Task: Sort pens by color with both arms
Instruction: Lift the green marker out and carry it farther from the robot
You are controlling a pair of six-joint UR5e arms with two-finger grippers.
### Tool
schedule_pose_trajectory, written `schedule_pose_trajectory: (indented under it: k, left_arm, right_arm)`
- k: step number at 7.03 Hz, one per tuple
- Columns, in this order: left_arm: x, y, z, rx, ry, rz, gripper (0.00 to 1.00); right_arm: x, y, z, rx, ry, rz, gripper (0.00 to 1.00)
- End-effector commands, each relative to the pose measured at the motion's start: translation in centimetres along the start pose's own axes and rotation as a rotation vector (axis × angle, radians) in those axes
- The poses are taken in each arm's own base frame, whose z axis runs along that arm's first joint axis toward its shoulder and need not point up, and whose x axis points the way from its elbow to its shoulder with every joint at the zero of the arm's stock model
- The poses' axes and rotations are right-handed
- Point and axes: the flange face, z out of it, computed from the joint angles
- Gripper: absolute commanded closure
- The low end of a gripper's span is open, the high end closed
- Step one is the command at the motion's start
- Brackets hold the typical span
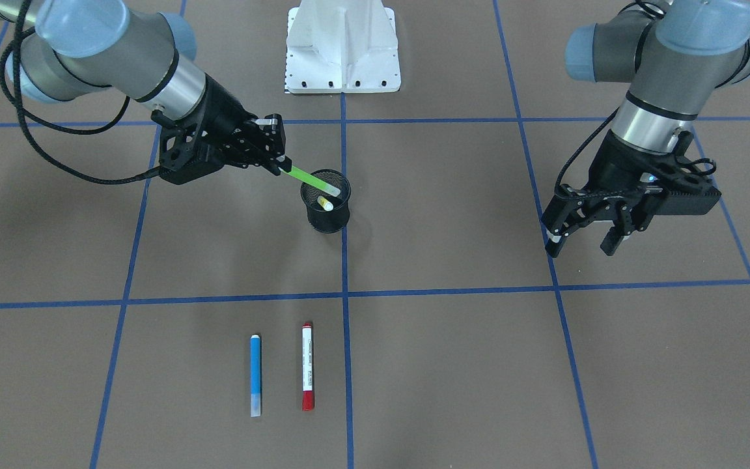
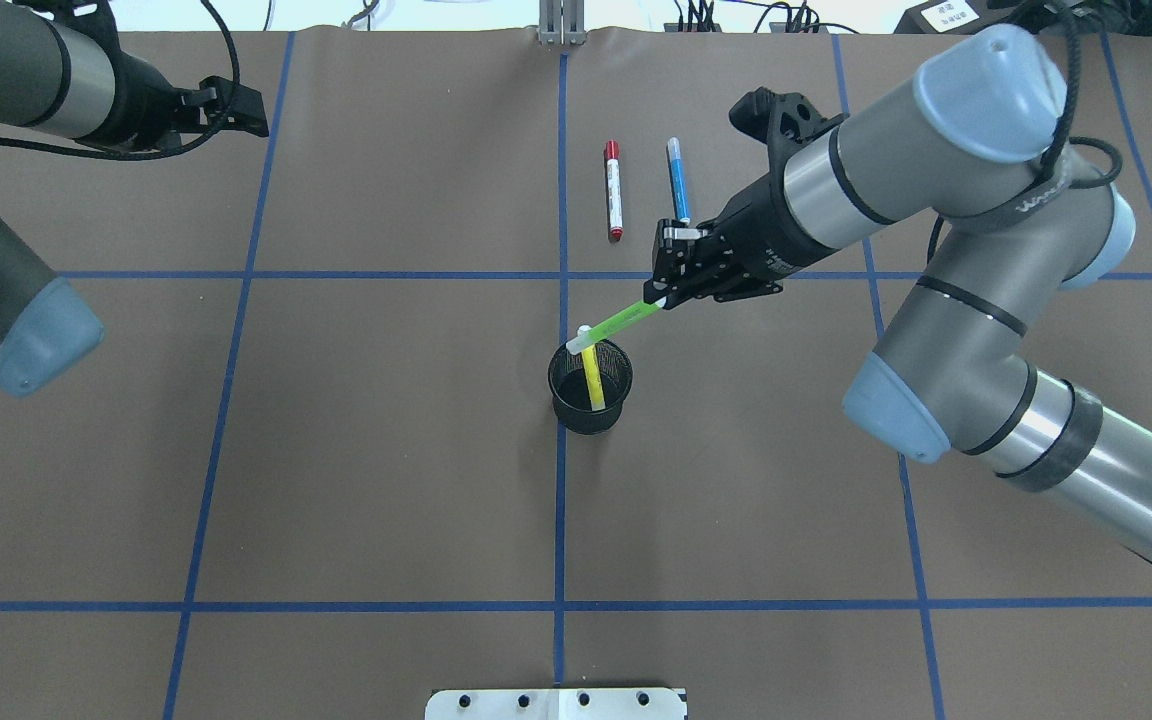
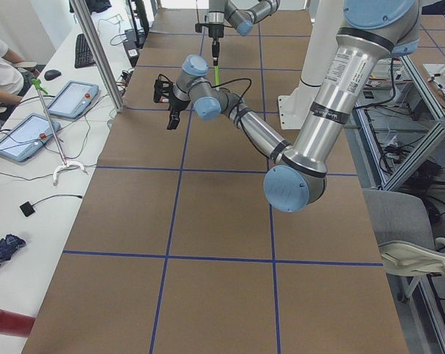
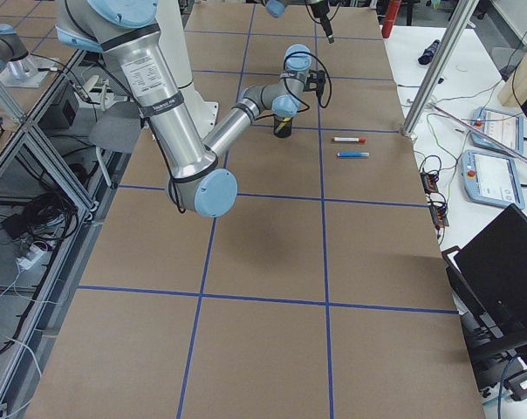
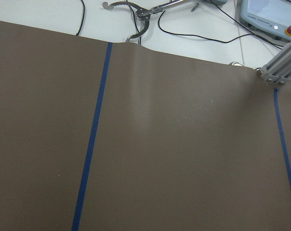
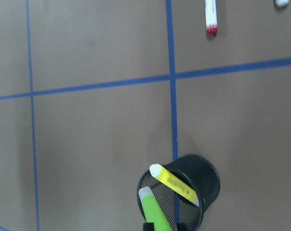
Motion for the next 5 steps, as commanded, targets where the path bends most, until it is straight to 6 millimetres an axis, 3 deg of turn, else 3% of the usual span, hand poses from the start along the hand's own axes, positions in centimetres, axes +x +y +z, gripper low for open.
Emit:
schedule_pose_trajectory:
  k: [1, 3, 4, 5]
  left_arm:
    - [0.0, -0.1, 0.0, 0.001, 0.000, 0.000, 0.01]
    - [-0.1, 0.2, -0.8, 0.002, 0.010, 0.002, 0.01]
    - [-0.1, 0.3, -1.2, 0.000, 0.017, 0.002, 0.01]
    - [-0.1, 0.4, -1.2, -0.001, 0.017, 0.001, 0.01]
  right_arm:
    - [-1.9, -3.8, -3.9, 0.144, -0.014, -0.008, 1.00]
    - [-3.1, -8.9, -2.0, 0.381, 0.051, 0.011, 1.00]
    - [-5.5, -12.5, 0.8, 0.503, 0.102, 0.026, 1.00]
    - [-7.9, -12.7, 5.8, 0.633, 0.161, 0.012, 1.00]
